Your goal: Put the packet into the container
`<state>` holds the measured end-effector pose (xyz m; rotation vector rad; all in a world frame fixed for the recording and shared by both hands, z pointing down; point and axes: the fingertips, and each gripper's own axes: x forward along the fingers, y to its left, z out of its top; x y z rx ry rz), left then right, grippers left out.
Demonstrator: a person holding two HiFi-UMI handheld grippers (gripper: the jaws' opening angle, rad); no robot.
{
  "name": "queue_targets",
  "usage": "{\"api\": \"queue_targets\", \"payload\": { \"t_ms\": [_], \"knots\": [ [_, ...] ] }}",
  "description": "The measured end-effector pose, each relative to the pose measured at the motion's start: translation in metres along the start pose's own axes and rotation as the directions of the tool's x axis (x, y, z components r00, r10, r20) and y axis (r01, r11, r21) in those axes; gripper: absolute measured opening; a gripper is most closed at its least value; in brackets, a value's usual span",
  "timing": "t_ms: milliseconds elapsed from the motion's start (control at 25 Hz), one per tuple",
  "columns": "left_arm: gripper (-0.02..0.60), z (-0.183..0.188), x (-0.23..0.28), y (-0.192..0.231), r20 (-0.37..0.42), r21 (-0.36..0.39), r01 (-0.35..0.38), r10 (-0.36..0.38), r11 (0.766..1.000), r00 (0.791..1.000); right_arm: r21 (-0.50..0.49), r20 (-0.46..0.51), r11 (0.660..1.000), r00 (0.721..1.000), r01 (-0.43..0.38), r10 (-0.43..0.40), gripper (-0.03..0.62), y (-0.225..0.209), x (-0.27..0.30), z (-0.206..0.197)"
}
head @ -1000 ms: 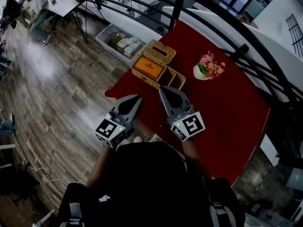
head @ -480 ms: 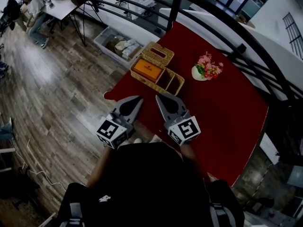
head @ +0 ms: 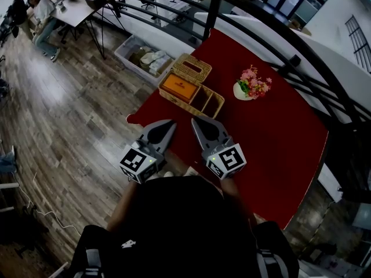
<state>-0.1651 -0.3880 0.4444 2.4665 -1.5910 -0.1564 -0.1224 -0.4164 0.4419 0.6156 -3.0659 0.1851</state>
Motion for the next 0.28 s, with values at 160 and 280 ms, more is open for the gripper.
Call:
{"api": "queue_targets", "payload": {
  "t_ms": [160, 280],
  "knots": [
    [0.009, -0.0012, 0.0021, -0.0035, -0.005, 0.007, 0.001, -0.001, 1.0, 1.0, -0.024, -0.001, 0.999, 1.0, -0.021, 0.021, 0.021, 0.0002, -0.0017, 0.001],
    [0.009, -0.0039, 0.0039, -0.0062, -0.014, 0.017, 0.003, -0.003, 1.0, 1.0, -0.014, -0.007, 1.0, 1.0, -0.012, 0.012, 0.021, -0.0026, -0.0032, -0.0035]
  ]
}}
